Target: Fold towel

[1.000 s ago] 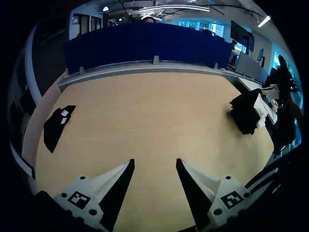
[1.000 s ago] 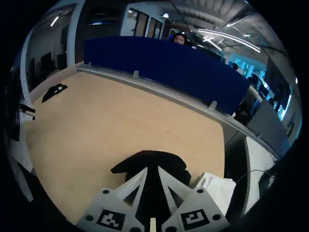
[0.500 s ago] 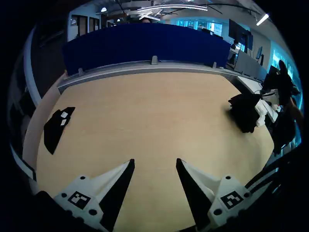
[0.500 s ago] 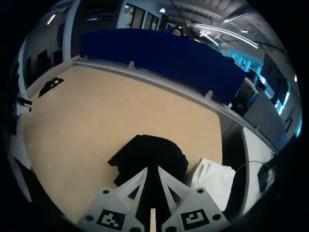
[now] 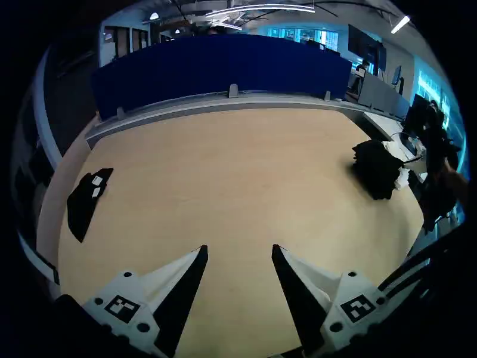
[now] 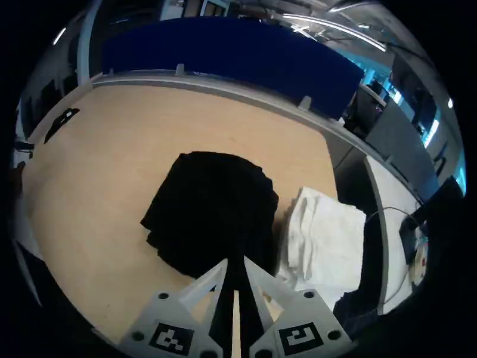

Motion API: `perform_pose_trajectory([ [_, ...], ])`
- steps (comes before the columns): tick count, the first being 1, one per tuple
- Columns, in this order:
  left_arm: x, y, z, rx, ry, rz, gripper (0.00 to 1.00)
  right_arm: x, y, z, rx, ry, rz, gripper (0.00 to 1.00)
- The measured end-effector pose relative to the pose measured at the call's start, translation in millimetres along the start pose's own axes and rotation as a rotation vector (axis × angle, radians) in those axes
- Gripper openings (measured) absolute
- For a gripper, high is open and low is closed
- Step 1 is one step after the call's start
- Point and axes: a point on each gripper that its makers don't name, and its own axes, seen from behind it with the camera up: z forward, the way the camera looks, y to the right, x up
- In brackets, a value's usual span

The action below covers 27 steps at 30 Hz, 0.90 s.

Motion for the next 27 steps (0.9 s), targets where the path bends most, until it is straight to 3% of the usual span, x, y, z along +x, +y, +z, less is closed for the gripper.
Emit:
perform_pose_trajectory([
  [11,-2,1.2,-0.3,0.005,-0.009,0.009,0.79,-38,-1,25.6,-0.018,-0.073,0.067,0.03],
  [20,0,2.5,0.8,0.005,-0.01,0.021,0.79,-47,-7,40.4,-0.023,-0.087,0.123,0.03],
  [27,2,2.3,0.6,0.003,-0.01,0.026,0.79,-46,-9,41.5,-0.031,-0.067,0.153,0.03],
])
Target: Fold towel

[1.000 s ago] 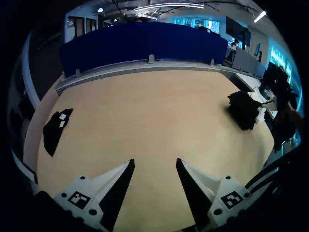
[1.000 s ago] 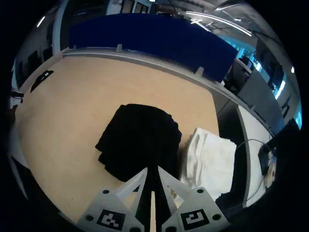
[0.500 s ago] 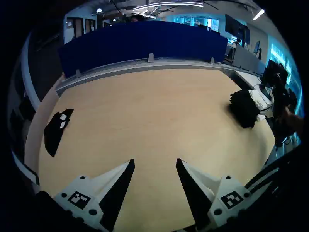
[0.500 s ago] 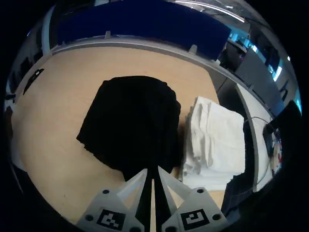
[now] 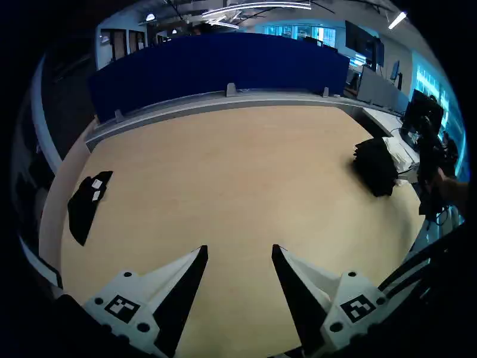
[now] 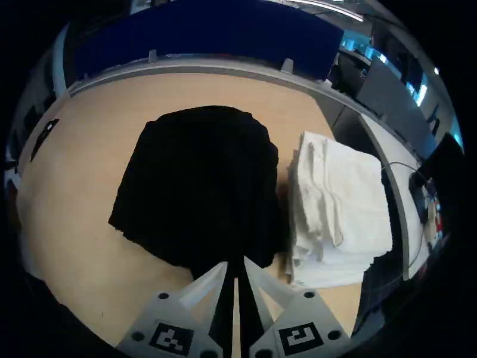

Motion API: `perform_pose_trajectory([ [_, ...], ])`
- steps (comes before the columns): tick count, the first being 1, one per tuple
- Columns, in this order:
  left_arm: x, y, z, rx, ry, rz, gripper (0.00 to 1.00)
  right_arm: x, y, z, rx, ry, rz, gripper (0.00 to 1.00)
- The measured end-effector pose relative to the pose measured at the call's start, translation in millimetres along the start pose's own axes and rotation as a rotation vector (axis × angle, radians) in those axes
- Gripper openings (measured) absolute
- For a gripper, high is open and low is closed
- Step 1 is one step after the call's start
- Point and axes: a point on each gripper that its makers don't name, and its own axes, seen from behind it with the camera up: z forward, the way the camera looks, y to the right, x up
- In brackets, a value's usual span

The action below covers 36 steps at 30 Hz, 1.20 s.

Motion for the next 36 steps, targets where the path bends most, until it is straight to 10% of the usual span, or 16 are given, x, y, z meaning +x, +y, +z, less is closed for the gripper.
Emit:
perform_pose_trajectory([
  [11,5,1.9,0.4,-0.007,0.001,0.009,0.79,8,1,-17.8,-0.019,0.054,-0.021,0.1],
  [25,5,4.7,2.9,-0.015,0.003,0.006,0.79,21,-5,-36.5,-0.008,0.11,-0.014,0.88],
  [36,5,3.7,2.0,-0.012,0.006,-0.002,0.79,54,-12,-35.1,0.003,0.153,-0.015,0.99],
])
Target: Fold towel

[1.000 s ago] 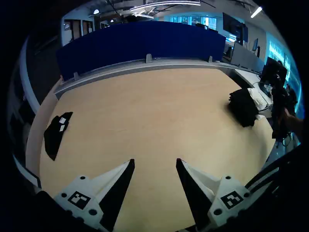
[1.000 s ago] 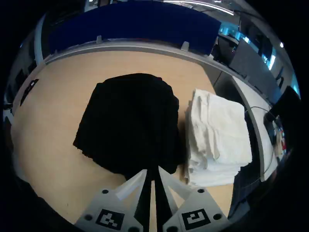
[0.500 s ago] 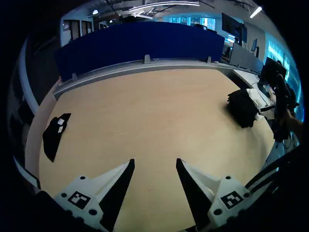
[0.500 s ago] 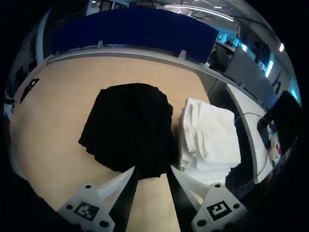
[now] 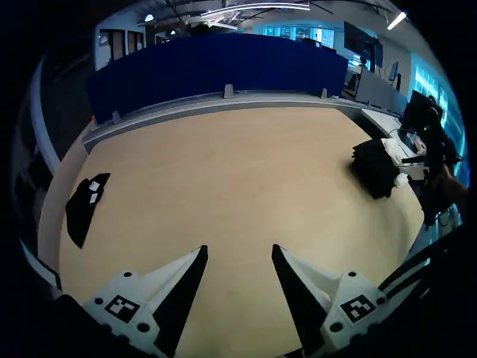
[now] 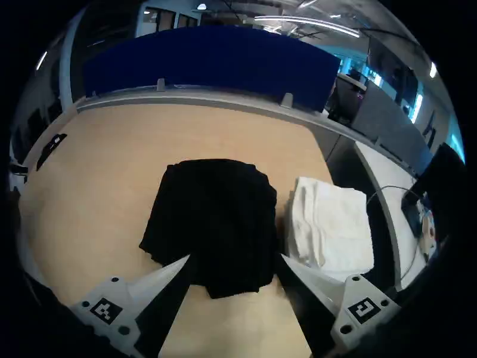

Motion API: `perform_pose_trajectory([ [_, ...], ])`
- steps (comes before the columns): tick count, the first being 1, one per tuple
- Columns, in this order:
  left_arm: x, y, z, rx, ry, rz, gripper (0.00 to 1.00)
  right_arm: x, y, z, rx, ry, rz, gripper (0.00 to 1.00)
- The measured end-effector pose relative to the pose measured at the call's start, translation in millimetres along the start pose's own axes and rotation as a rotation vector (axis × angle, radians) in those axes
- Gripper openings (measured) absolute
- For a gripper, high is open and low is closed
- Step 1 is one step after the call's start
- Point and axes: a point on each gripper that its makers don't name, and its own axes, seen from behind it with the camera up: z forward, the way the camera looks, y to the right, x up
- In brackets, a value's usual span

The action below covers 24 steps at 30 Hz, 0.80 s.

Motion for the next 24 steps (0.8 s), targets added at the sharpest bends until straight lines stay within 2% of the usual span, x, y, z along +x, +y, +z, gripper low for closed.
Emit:
perform_pose_trajectory([
  [5,-1,-3.5,0.5,0.007,-0.002,-0.004,0.79,21,-4,7.6,0.009,0.026,-0.006,0.99],
  [17,-3,-12.5,1.2,0.028,-0.004,-0.021,0.79,68,-15,39.7,0.032,0.06,-0.019,0.99],
  [24,-6,-17.6,1.8,0.042,-0.01,-0.032,0.79,77,-18,57.4,0.042,0.054,-0.017,0.99],
])
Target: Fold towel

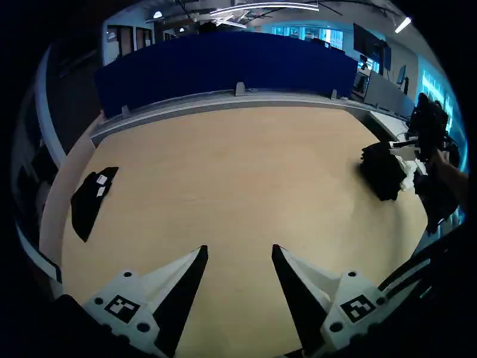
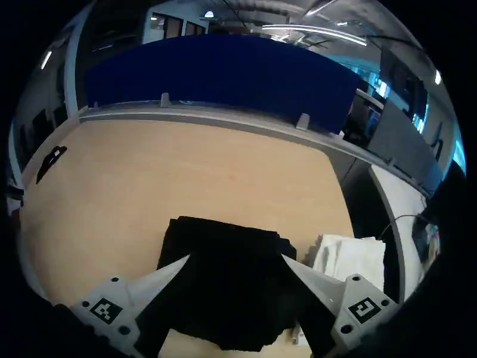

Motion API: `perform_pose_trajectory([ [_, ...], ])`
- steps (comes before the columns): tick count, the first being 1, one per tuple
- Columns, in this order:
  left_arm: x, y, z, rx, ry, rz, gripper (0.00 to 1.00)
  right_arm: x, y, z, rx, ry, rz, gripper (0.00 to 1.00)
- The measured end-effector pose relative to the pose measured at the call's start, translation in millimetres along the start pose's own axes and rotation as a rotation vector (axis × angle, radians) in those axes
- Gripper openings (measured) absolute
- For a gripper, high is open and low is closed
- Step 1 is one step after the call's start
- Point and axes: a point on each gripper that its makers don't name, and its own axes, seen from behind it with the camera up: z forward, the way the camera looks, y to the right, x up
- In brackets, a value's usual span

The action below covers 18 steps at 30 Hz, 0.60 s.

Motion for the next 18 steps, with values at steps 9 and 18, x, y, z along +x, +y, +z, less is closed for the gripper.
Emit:
perform_pose_trajectory([
  [9,-1,-4.7,1.7,0.011,-0.005,-0.007,0.79,-8,4,18.8,0.008,-0.033,0.022,0.99],
  [18,-7,-6.1,2.3,0.019,-0.013,-0.012,0.79,-18,11,36.6,0.006,-0.077,0.02,0.99],
])
